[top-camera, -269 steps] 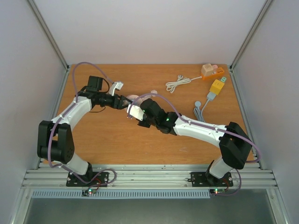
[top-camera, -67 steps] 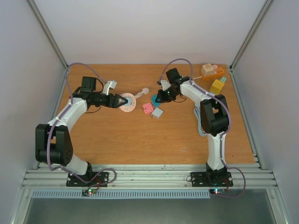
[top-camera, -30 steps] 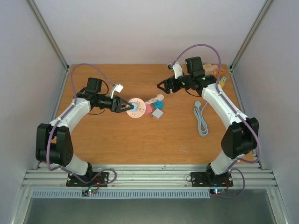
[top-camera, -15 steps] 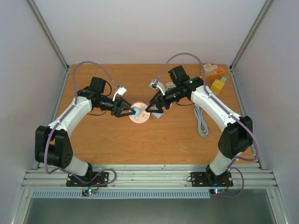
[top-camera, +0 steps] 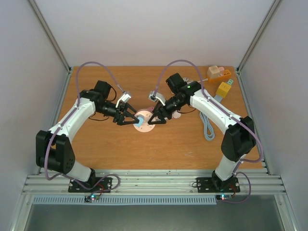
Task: Pull the plug off the socket
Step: Remove the plug from the socket.
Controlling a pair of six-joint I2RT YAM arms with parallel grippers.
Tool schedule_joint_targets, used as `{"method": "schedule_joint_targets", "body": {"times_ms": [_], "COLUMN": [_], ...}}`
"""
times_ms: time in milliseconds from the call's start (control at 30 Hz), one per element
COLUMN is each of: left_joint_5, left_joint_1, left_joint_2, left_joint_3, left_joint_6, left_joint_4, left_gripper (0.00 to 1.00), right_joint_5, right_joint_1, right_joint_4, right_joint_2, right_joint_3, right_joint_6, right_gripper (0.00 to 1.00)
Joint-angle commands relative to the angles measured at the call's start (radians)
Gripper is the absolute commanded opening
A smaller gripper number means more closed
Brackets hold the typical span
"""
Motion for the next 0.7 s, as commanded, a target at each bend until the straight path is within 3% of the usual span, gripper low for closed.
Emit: {"method": "schedule_joint_targets", "body": {"times_ms": [0,433,600,667], "left_joint_5": [0.095,0.045,0.028,0.021], "left_joint_1": [-0.01,-0.028,-0.028,-0.029], "left_joint_2": [-0.009,-0.01,-0.022,-0.035], "left_joint_3": [0.052,0.046,0.036,0.021], "left_joint_6": [0.096,0.06,0.02,-0.003], "left_joint_4": [-0.038,0.01,0.056,0.103], "left_gripper": [0.0,0.0,0.01,0.09], "right_joint_5": [-0.051,-0.181,-0.19,-0.182], "right_joint_1": [0.008,0.015,0.015,0.015], "right_joint_4": [-0.048,-0.178,-0.185,-0.181], "right_joint_2": [0.017,0.085,0.085,0.084], "right_joint_3": [0.01,0.076,0.077,0.077], "right_joint_6": [-0.042,-0.086,-0.084,-0.078], "right_gripper": [0.73,0.53,0.27,0.19]}}
